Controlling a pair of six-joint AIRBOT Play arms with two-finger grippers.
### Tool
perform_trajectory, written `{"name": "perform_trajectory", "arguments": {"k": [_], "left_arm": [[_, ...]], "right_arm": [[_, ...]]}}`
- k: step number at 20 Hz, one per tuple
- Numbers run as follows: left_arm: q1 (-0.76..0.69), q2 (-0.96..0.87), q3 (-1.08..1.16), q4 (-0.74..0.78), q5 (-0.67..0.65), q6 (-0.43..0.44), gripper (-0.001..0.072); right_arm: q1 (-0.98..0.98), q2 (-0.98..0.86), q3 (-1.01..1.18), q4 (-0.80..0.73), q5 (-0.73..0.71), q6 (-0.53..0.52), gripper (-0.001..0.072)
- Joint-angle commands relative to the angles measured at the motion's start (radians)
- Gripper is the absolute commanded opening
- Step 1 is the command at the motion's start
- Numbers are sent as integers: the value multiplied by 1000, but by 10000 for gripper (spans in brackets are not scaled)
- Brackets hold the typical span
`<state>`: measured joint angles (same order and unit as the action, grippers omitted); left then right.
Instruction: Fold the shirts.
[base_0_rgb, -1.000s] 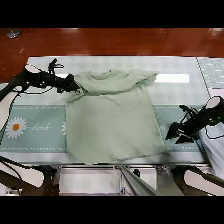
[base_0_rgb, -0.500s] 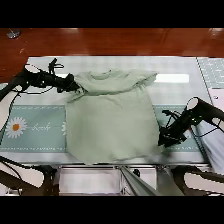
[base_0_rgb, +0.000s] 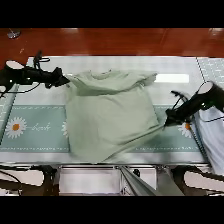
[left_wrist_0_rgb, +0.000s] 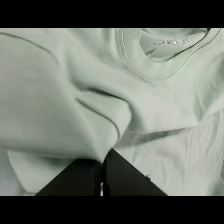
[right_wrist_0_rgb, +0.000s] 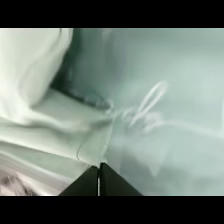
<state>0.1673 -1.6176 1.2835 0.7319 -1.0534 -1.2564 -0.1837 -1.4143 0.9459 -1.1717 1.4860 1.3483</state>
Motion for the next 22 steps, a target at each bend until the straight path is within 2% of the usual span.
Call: {"name": "perform_trajectory", "arguments": {"k": [1, 6, 8, 11, 15, 16, 17, 18, 20, 22], "left_arm": [[30, 166, -113, 27, 68, 26, 27], [-16, 458, -442, 27, 74, 44, 27], [-56, 559, -558, 26, 71, 30, 28], [-151, 681, -739, 26, 51, -52, 28], [-279, 710, -872, 26, 79, -103, 28], [-288, 703, -871, 26, 77, -103, 66], [-287, 701, -862, 28, 69, -102, 366], [-276, 701, -844, 39, 53, -101, 697], [-203, 701, -759, 134, -35, -101, 703], [-82, 701, -653, 269, -112, -111, 702]], "right_arm": [[-130, -13, 243, -11, -116, 82, 20], [-163, -187, 665, -14, -80, 95, 20], [-161, -285, 830, 3, -62, 144, 20], [-161, -422, 1027, 125, -70, 177, 20], [-161, -503, 1065, 316, -127, 190, 22], [-157, -510, 1065, 328, -120, 190, 215], [-155, -510, 1065, 328, -101, 187, 577], [-157, -502, 1065, 326, -78, 169, 621], [-196, -475, 1065, 307, -5, 156, 620], [-246, -441, 1063, 166, 155, 151, 619]]}}
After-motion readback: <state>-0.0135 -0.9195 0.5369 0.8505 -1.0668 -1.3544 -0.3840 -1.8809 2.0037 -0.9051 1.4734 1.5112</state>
